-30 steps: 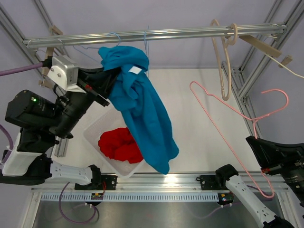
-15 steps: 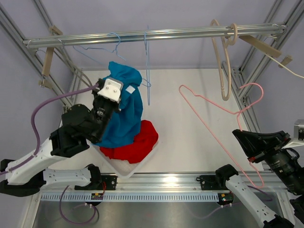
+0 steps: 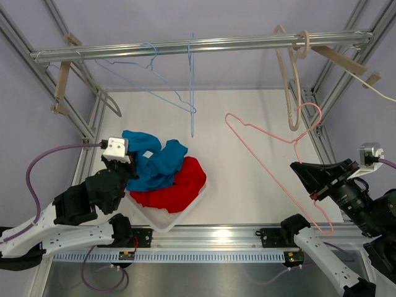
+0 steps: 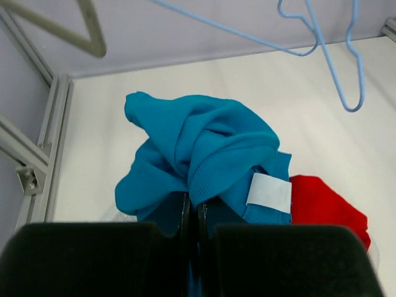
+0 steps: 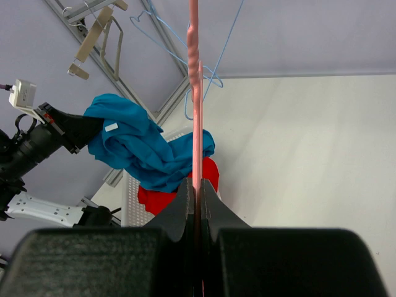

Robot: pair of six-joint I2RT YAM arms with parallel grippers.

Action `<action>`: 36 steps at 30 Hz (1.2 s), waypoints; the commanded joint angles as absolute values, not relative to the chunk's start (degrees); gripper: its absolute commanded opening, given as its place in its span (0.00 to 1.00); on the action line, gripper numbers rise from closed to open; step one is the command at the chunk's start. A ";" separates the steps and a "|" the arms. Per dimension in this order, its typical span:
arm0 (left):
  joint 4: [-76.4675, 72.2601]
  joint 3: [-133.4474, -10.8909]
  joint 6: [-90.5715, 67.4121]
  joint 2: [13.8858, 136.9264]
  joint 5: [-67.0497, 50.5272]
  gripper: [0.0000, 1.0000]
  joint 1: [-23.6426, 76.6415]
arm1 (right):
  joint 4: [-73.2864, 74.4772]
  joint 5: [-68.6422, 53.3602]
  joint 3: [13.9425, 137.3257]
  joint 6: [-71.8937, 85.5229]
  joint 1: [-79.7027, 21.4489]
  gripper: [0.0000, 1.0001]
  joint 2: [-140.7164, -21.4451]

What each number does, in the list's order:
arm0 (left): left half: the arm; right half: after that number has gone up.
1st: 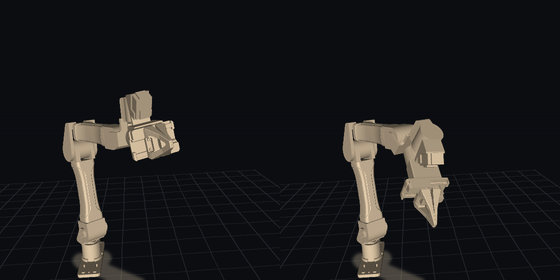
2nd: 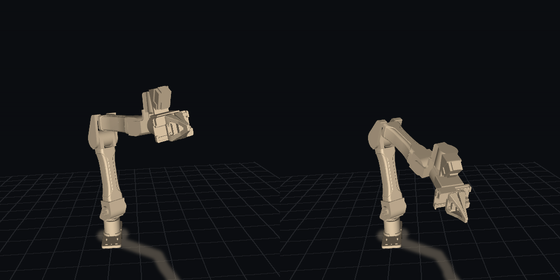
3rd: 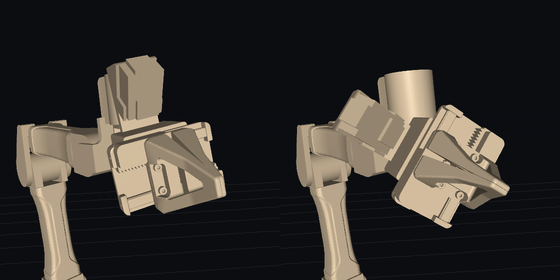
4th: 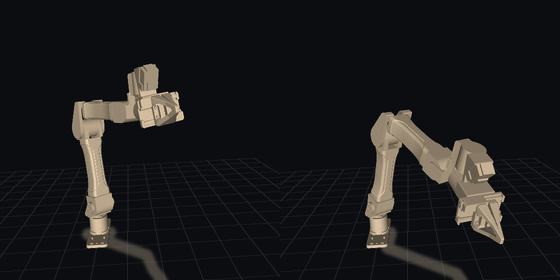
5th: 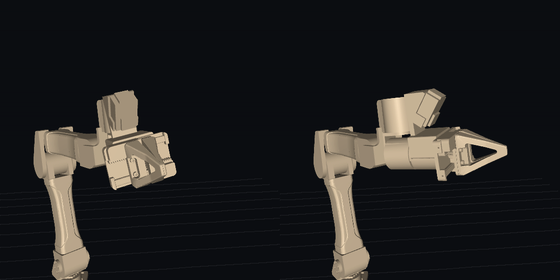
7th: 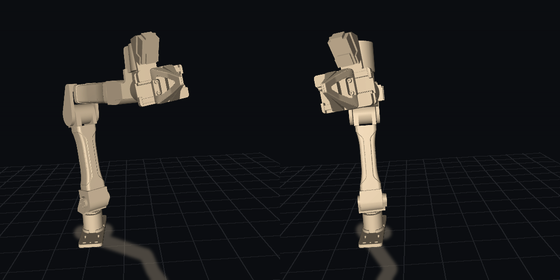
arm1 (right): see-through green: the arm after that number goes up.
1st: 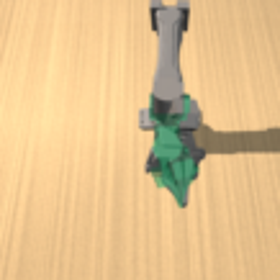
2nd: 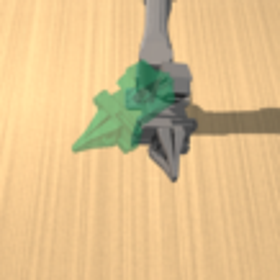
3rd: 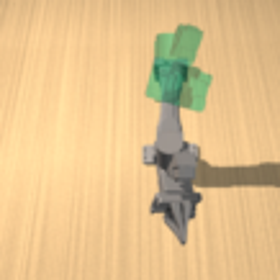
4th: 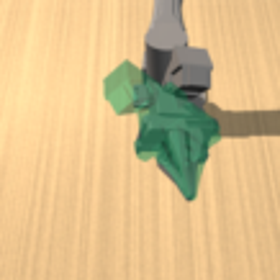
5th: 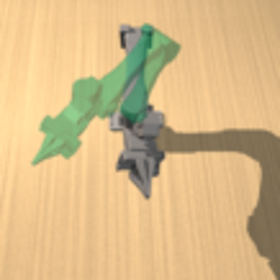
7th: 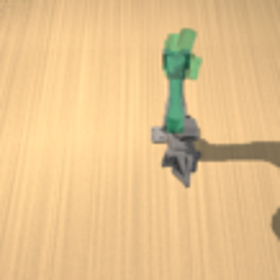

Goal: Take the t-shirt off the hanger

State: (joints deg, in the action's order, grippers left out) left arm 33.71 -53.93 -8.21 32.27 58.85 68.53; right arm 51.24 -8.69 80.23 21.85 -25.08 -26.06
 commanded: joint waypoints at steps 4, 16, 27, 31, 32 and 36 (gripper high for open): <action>60.62 -54.76 -43.47 34.00 65.22 0.00 68.29 | 46.85 -9.84 80.42 21.97 -25.58 0.00 -27.77; 59.78 -40.53 -65.49 41.39 60.03 0.34 68.29 | 40.17 -11.52 75.85 22.94 -25.58 0.00 -32.25; 50.98 -52.45 -49.58 36.32 50.37 0.99 68.29 | 31.66 -0.62 75.58 20.83 -25.58 0.00 -44.10; 50.54 -53.26 -49.66 33.05 49.75 0.99 68.12 | 29.01 0.97 78.30 20.04 -25.58 0.00 -49.64; 50.36 -53.09 -48.96 32.96 49.05 0.99 67.25 | 28.39 0.79 78.92 19.87 -25.58 0.00 -50.62; 45.89 -54.58 -44.04 35.85 34.43 0.99 61.45 | 26.54 -1.74 84.27 19.34 -25.58 0.00 -55.19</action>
State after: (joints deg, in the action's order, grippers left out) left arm 51.37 -53.01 -48.36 33.41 46.19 64.31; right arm 32.64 -1.39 78.50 20.88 -25.10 -54.19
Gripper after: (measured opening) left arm 0.988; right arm 0.037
